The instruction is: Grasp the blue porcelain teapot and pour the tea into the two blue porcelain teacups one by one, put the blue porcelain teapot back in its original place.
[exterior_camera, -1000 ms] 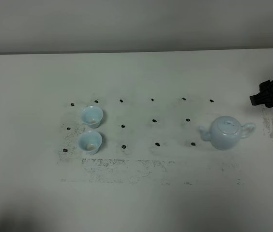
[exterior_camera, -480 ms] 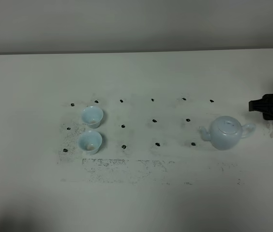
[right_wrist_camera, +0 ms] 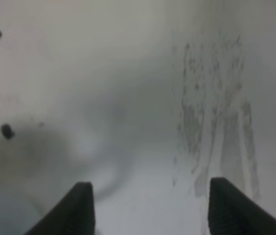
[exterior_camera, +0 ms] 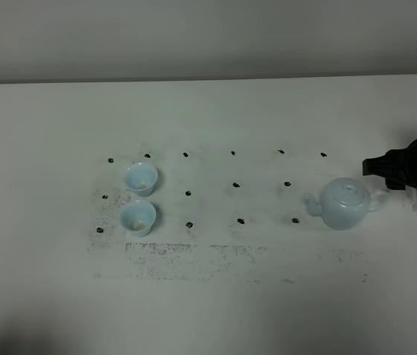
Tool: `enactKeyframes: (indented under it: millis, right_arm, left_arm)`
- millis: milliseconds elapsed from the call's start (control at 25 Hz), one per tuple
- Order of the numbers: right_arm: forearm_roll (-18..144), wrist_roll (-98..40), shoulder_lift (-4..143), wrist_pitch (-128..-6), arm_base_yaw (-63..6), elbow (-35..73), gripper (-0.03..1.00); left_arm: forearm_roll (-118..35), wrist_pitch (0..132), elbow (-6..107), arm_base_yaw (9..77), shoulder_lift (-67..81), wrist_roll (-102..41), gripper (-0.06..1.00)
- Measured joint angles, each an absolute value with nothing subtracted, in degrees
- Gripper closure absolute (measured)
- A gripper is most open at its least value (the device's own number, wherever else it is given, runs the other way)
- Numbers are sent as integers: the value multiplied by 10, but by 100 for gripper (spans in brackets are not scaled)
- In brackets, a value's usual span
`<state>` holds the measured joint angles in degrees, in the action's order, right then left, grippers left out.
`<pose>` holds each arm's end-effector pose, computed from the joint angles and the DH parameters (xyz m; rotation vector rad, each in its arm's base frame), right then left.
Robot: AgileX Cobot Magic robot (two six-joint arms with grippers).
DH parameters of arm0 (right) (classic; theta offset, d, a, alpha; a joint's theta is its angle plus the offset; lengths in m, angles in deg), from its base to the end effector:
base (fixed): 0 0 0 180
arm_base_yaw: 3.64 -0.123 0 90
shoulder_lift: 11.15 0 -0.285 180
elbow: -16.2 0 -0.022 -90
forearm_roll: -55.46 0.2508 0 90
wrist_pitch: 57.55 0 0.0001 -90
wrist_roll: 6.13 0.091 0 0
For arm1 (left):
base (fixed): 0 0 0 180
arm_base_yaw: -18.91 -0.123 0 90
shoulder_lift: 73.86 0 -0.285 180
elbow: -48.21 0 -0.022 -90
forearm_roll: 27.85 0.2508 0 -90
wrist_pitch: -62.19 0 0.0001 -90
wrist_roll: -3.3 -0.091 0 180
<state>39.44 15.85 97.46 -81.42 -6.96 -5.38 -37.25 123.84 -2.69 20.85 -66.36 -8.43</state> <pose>0.3374 0.0094 0.1673 0.1273 2.6623 -0.0901 -0.0028 -0.0130 0.2656 0.2537 2.0696 -0.0945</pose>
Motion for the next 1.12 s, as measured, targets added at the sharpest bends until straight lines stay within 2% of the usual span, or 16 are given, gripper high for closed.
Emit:
enactKeyframes:
  millis: [640, 1120]
  right_arm:
    - [404, 154, 975, -916, -93, -54, 48]
    - [461, 91, 975, -998, -94, -54, 49]
  left_arm:
    - [-373, 1238, -27, 208, -664, -84, 27]
    - [-373, 1238, -27, 208, -664, -84, 27]
